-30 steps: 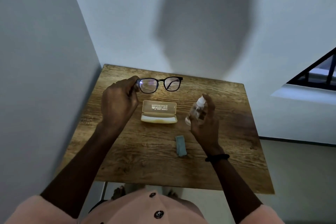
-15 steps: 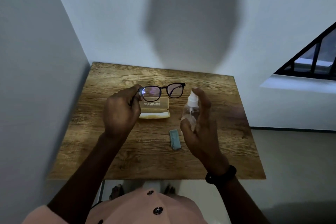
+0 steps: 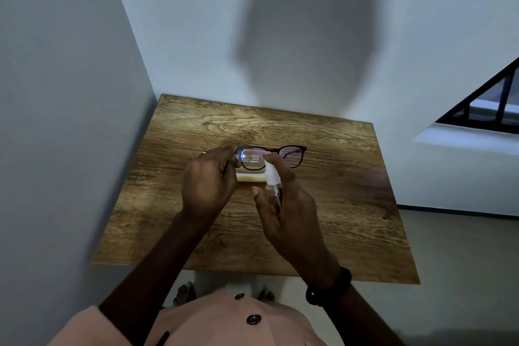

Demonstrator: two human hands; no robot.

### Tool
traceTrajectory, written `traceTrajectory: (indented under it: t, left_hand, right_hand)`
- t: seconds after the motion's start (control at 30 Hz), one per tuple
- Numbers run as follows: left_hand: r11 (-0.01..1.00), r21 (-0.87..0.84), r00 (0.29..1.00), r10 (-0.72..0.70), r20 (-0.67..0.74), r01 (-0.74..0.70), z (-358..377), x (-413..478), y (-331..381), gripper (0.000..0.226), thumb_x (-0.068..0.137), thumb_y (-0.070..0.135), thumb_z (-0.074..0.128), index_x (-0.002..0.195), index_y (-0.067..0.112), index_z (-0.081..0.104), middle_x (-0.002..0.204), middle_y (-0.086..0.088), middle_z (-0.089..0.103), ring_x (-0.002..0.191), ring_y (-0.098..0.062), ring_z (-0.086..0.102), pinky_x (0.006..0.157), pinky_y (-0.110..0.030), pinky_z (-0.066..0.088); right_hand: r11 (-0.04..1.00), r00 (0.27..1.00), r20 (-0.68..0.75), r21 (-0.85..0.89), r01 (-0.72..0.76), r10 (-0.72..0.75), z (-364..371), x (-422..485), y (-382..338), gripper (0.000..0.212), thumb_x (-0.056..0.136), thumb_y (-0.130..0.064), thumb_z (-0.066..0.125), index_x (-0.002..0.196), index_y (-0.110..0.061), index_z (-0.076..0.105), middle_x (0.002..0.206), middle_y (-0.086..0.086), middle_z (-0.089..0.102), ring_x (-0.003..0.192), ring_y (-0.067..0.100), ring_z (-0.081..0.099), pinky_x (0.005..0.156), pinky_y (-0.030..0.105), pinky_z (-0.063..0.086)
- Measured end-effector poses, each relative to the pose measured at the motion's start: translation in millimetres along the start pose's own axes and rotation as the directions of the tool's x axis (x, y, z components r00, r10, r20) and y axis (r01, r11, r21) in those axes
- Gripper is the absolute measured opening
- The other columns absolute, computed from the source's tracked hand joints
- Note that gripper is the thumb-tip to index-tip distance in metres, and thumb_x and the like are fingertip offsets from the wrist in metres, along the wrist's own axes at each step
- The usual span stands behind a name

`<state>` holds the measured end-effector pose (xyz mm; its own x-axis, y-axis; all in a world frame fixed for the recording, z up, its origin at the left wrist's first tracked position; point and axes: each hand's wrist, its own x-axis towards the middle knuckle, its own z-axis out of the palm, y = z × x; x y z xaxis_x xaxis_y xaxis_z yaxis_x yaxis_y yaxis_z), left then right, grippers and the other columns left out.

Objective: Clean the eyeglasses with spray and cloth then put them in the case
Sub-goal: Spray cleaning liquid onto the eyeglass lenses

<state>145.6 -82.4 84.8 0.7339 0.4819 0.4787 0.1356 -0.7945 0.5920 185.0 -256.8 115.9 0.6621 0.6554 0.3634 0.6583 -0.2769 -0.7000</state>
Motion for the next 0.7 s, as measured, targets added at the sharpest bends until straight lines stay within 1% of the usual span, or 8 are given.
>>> traceTrajectory:
  t: [0.07,0.17,0.23,0.3,0.37,0.43,0.53,0.7]
  left_hand:
    - [1.000,-0.003,1.000,0.000,-0.019,0.000,-2.2,-1.9,2.4,0.023,0.095,0.012,0.060,0.112,0.012,0.076,0.092,-0.003,0.078,0.075,-0.022,0.072,0.063,-0.025,0.046]
    - [1.000,-0.008,0.998,0.030,-0.054,-0.030,-5.7,-4.6,7.0,0.024,0.091,0.007,0.062,0.110,0.009,0.077,0.090,-0.005,0.078,0.072,-0.022,0.072,0.061,-0.026,0.050]
    - [0.999,-0.012,0.997,0.048,-0.067,-0.049,-7.4,-6.2,8.3,0.024,0.091,0.005,0.062,0.110,0.007,0.076,0.089,-0.006,0.078,0.071,-0.023,0.072,0.061,-0.026,0.050]
    - [0.999,-0.018,0.996,0.044,-0.079,-0.046,-8.4,-7.9,7.3,0.025,0.091,0.004,0.062,0.111,0.007,0.076,0.091,-0.007,0.079,0.073,-0.022,0.073,0.061,-0.028,0.054]
    - [1.000,-0.011,0.997,0.028,-0.073,-0.029,-8.1,-9.6,5.0,0.026,0.092,0.006,0.061,0.113,0.008,0.076,0.093,-0.006,0.079,0.075,-0.022,0.073,0.062,-0.032,0.057]
    - [1.000,-0.004,0.999,0.012,-0.053,-0.012,-7.5,-11.3,1.9,0.027,0.094,0.009,0.059,0.116,0.007,0.075,0.095,-0.006,0.079,0.076,-0.022,0.074,0.062,-0.032,0.057]
    - [1.000,0.010,0.999,0.010,-0.039,-0.010,-6.5,-12.9,-1.0,0.027,0.095,0.010,0.058,0.117,0.006,0.075,0.095,-0.006,0.079,0.075,-0.021,0.073,0.064,-0.024,0.050]
    - [0.999,0.032,0.999,-0.006,-0.034,0.007,-6.6,-14.0,-0.3,0.025,0.097,0.011,0.057,0.112,0.009,0.076,0.089,-0.003,0.077,0.072,-0.017,0.069,0.060,-0.025,0.047]
  right_hand:
    - [1.000,1.000,0.002,-0.012,-0.006,0.006,1.1,-1.3,-2.2,0.055,0.100,-0.022,0.060,0.147,-0.032,0.033,0.095,0.000,0.063,0.061,-0.008,0.048,0.059,0.008,0.033]
    - [1.000,1.000,-0.002,-0.010,-0.001,0.001,3.5,-4.2,-6.5,0.046,0.099,-0.022,0.059,0.140,-0.030,0.038,0.088,-0.013,0.050,0.060,-0.011,0.047,0.060,0.004,0.029]
    - [1.000,1.000,-0.009,-0.011,-0.015,0.015,6.3,-6.4,-7.8,0.045,0.100,-0.025,0.057,0.140,-0.031,0.038,0.086,-0.012,0.051,0.060,-0.011,0.046,0.060,0.004,0.030]
    - [0.999,0.999,-0.011,-0.006,-0.036,0.036,8.3,-7.8,-7.7,0.048,0.100,-0.027,0.056,0.143,-0.032,0.036,0.084,-0.002,0.058,0.060,-0.012,0.043,0.060,0.006,0.031]
    - [0.999,0.999,0.010,0.014,-0.035,0.035,7.9,-8.8,-8.4,0.052,0.100,-0.025,0.058,0.146,-0.032,0.034,0.084,-0.005,0.057,0.059,-0.008,0.045,0.059,0.008,0.033]
    - [0.999,0.999,0.041,0.034,-0.011,0.010,7.5,-9.9,-11.2,0.053,0.099,-0.024,0.060,0.145,-0.031,0.035,0.085,-0.016,0.053,0.059,-0.005,0.049,0.058,0.008,0.035]
    - [0.998,0.999,0.052,0.058,-0.004,0.001,8.9,-11.6,-15.2,0.051,0.099,-0.021,0.062,0.143,-0.028,0.037,0.085,-0.027,0.048,0.061,-0.007,0.052,0.059,0.007,0.036]
    - [0.996,0.998,0.058,0.092,-0.008,0.003,8.7,-12.9,-17.4,0.047,0.099,-0.021,0.062,0.139,-0.028,0.040,0.076,-0.026,0.048,0.058,-0.003,0.051,0.058,0.009,0.035]
